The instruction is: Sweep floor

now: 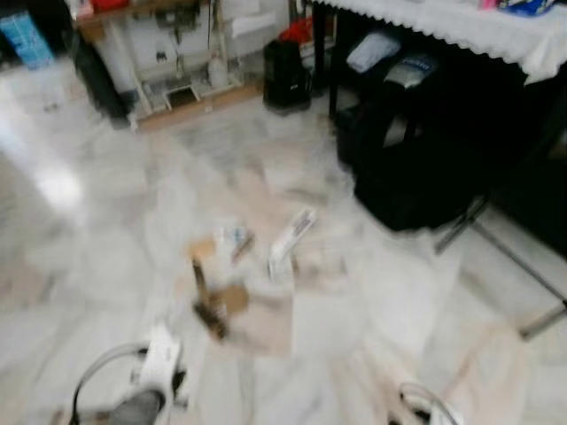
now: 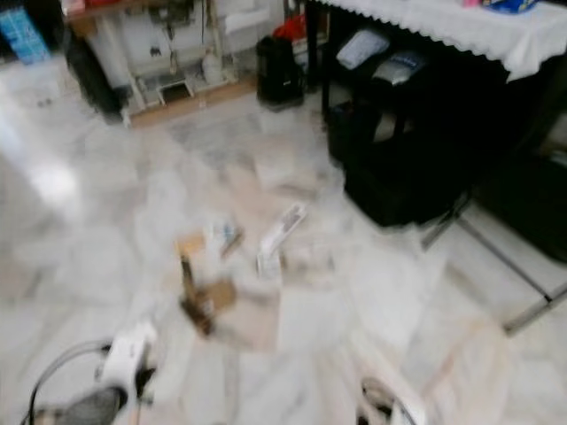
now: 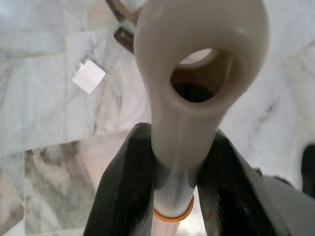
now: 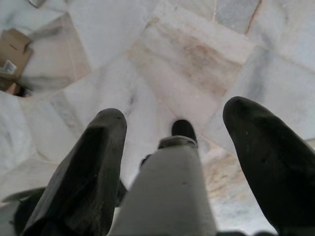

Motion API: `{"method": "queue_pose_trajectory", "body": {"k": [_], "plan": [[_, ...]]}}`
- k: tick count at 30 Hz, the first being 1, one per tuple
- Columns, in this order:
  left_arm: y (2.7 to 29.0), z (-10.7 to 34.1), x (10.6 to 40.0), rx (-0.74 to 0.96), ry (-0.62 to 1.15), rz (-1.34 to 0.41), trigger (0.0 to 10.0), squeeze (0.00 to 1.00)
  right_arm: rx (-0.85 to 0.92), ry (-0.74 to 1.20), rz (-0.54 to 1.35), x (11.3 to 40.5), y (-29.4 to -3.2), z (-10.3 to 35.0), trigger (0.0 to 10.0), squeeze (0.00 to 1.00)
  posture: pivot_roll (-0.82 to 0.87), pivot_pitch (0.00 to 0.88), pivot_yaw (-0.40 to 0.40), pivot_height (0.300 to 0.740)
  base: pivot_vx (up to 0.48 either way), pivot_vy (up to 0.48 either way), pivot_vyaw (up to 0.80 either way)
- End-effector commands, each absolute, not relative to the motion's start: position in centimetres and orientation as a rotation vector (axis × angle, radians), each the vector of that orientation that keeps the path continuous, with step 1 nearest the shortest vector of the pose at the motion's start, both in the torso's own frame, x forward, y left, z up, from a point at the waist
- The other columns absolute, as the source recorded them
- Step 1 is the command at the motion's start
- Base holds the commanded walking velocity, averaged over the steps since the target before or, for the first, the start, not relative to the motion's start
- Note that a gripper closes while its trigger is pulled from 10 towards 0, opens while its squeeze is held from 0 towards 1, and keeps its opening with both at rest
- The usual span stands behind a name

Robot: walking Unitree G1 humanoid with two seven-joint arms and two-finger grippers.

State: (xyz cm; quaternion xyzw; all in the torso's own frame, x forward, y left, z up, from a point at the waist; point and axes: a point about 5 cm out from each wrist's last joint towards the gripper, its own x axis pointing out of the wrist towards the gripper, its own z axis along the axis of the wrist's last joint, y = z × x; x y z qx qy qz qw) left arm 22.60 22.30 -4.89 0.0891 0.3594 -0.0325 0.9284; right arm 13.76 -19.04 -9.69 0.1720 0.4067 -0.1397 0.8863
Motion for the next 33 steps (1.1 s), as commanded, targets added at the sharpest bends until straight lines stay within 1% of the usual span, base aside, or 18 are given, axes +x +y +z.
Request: {"method": "queue_pose_trajectory", "body": {"k": [1, 22, 23, 33], "plan": [[22.07, -5.85, 21.31, 0.154, 0.798, -0.067, 10.0, 0.0, 0.365, 0.87, -0.291, 13.19, -18.74, -9.96, 10.0, 0.0, 0.04, 0.075, 0.064, 0.74, -0.262, 0.0, 0.0], [21.84, -5.83, 21.42, 0.147, 0.792, -0.07, 10.0, 0.0, 0.367, 0.871, -0.298, 13.05, -19.09, -9.97, 10.0, 0.0, 0.04, 0.055, 0.061, 0.74, -0.258, 0.0, 0.0], [21.75, -5.82, 21.48, 0.147, 0.79, -0.071, 10.0, 0.0, 0.364, 0.871, -0.299, 13.07, -19.23, -9.95, 10.0, 0.0, 0.04, 0.042, 0.059, 0.74, -0.259, 0.0, 0.0], [22.08, -5.92, 21.23, 0.149, 0.802, -0.063, 10.0, 0.0, 0.36, 0.874, -0.29, 13.14, -19.08, -9.96, 10.0, 0.0, 0.04, 0.026, 0.057, 0.74, -0.259, 0.0, 0.0]]}}
